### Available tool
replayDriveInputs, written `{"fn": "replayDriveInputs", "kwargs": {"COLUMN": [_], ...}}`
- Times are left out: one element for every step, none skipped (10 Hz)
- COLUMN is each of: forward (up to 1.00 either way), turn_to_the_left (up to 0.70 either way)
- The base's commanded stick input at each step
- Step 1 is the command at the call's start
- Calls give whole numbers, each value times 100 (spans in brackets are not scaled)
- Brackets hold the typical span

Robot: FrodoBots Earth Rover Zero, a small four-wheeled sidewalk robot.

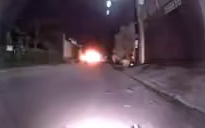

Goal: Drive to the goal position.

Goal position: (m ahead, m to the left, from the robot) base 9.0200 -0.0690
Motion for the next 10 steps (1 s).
{"fn": "replayDriveInputs", "kwargs": {"forward": [70,70,70,70,70,70,70,70,70,70], "turn_to_the_left": [-30,-27,-23,-19,-16,-12,-8,-5,-1,0]}}
